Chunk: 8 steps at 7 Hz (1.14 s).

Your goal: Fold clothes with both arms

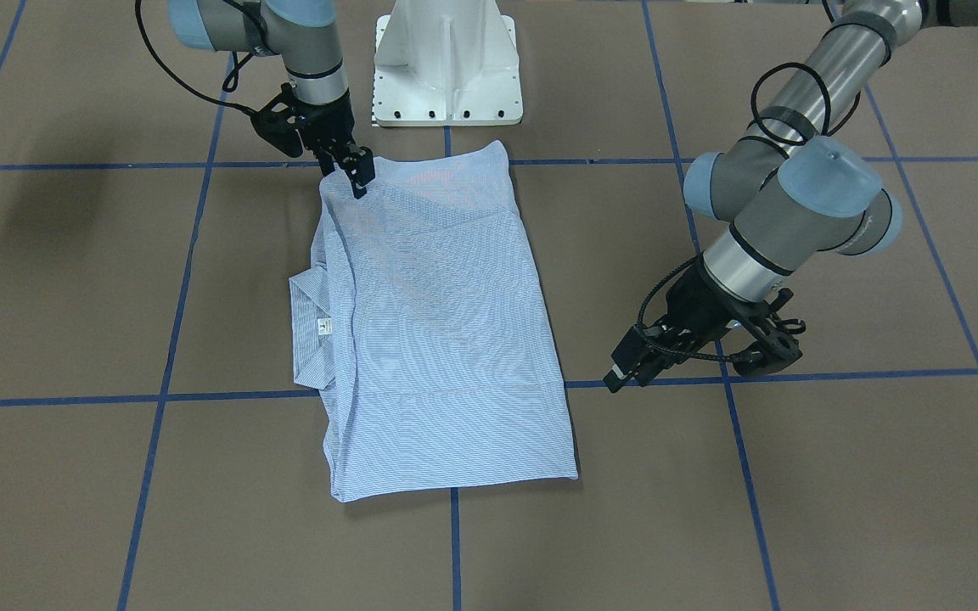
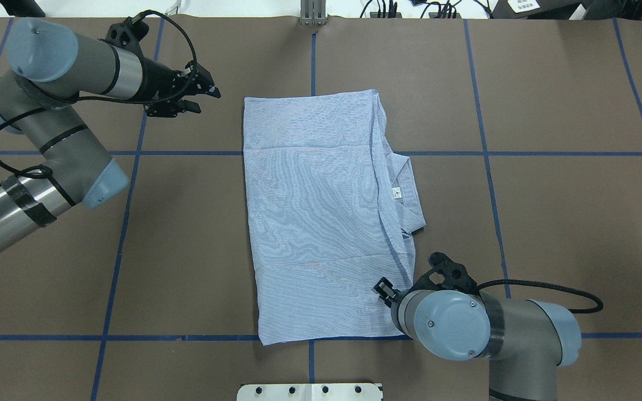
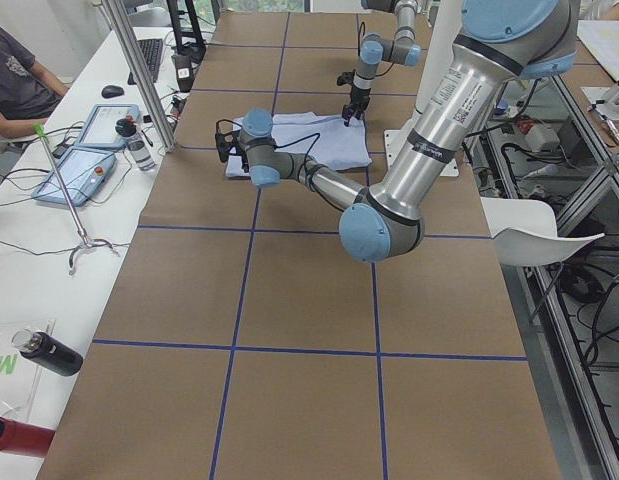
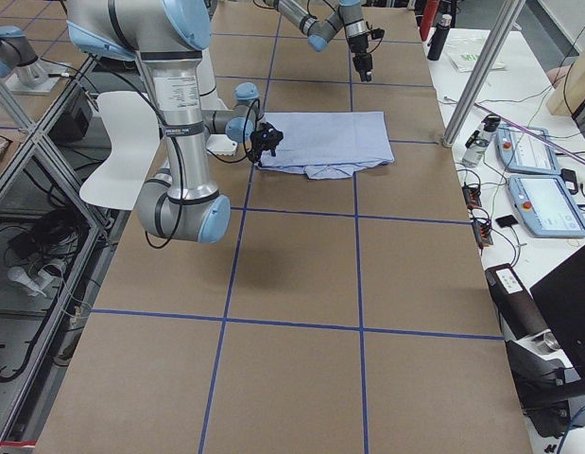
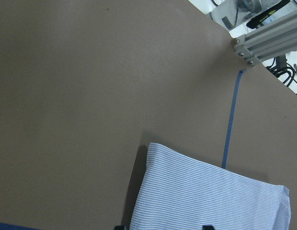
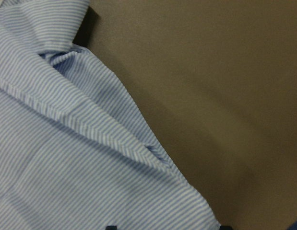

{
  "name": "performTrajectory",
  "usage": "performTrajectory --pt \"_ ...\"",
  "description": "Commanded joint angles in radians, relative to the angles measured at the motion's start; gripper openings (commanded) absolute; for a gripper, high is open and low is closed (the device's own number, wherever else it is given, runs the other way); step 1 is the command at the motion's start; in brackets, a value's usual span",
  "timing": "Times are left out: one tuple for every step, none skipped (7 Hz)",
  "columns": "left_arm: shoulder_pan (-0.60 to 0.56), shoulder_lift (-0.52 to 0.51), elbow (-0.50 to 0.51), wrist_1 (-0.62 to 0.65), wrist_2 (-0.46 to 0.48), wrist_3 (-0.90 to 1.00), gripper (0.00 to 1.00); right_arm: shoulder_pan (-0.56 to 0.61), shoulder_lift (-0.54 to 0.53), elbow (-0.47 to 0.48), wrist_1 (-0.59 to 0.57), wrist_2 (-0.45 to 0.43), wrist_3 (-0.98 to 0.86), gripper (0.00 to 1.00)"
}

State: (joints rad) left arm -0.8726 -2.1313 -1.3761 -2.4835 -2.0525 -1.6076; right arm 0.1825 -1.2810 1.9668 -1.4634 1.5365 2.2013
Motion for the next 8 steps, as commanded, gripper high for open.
performTrajectory --pt "-0.002 0.001 -0.001 0.0 0.0 0.0 0.61 0.0 0.0 -0.005 0.0 0.001 0.0 0.73" --pt "-0.002 0.001 -0.003 0.0 0.0 0.0 0.61 0.0 0.0 -0.005 0.0 0.001 0.0 0.6" --pt "-0.002 0.001 -0.003 0.0 0.0 0.0 0.61 0.002 -0.001 -0.005 0.0 0.001 0.0 0.48" --pt "-0.002 0.001 -0.003 0.0 0.0 0.0 0.61 0.002 -0.001 -0.006 0.0 0.001 0.001 0.37" --pt "-0.003 0.001 -0.006 0.0 0.0 0.0 0.61 0.002 -0.001 -0.009 0.0 0.001 0.001 0.28" --pt "-0.005 0.001 -0.009 0.0 0.0 0.0 0.61 0.003 0.0 -0.008 0.0 0.001 0.001 0.01" --pt "-0.006 0.001 -0.009 0.0 -0.002 0.0 0.61 0.003 0.0 -0.003 0.0 0.004 0.0 0.0" --pt "-0.012 0.001 -0.02 0.011 -0.003 0.0 0.61 0.003 0.0 -0.005 0.0 0.002 0.0 0.0"
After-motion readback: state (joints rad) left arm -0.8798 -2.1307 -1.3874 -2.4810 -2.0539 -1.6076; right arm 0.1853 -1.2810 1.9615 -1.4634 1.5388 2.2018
